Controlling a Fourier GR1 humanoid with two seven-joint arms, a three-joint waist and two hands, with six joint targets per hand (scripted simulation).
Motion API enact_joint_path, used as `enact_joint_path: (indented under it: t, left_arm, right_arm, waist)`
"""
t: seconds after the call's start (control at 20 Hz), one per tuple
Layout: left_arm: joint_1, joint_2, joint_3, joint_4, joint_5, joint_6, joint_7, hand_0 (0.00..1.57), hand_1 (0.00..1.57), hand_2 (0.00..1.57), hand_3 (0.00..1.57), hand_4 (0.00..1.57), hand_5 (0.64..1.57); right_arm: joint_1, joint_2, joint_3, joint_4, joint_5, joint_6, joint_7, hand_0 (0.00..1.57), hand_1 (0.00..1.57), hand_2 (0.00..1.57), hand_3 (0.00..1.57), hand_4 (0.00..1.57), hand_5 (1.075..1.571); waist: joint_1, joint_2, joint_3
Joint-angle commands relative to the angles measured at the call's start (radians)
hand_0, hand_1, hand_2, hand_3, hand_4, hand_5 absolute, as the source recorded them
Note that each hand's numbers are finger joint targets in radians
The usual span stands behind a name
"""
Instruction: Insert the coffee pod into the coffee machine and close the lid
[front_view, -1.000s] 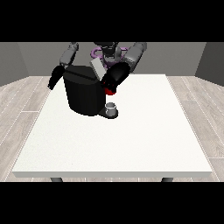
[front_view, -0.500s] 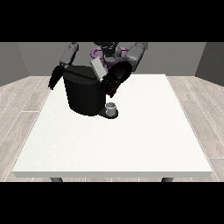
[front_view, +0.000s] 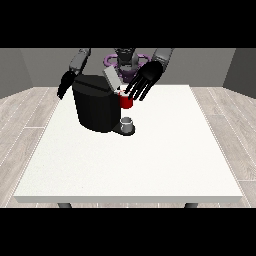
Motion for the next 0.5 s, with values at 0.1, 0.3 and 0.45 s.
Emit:
enact_joint_path:
  t: [0.1,0.3,0.45]
  left_arm:
    - [0.091,-0.112,-0.028,-0.039,0.020,-0.058,0.035,0.00,0.00,0.00,0.00,0.00,1.571]
    - [0.204,-0.203,0.083,-0.036,0.158,-0.013,-0.012,0.00,0.00,0.13,0.00,0.00,1.571]
    - [0.280,-0.325,0.191,-0.033,0.316,-0.042,-0.027,0.00,0.00,0.00,0.00,0.37,1.571]
  right_arm:
    - [0.089,0.007,-0.044,0.097,-0.022,-0.015,-0.039,0.00,0.00,0.00,0.00,0.00,1.571]
    - [0.182,0.025,-0.016,0.063,-0.014,-0.012,-0.045,0.00,0.00,0.00,0.00,0.00,1.571]
    - [0.242,0.029,-0.043,0.093,-0.030,-0.022,-0.081,0.00,0.00,0.00,0.00,0.00,1.571]
  waist:
    - [0.119,-0.157,-0.0001]
    - [0.141,-0.256,-0.0021]
    - [0.214,-0.348,-0.0027]
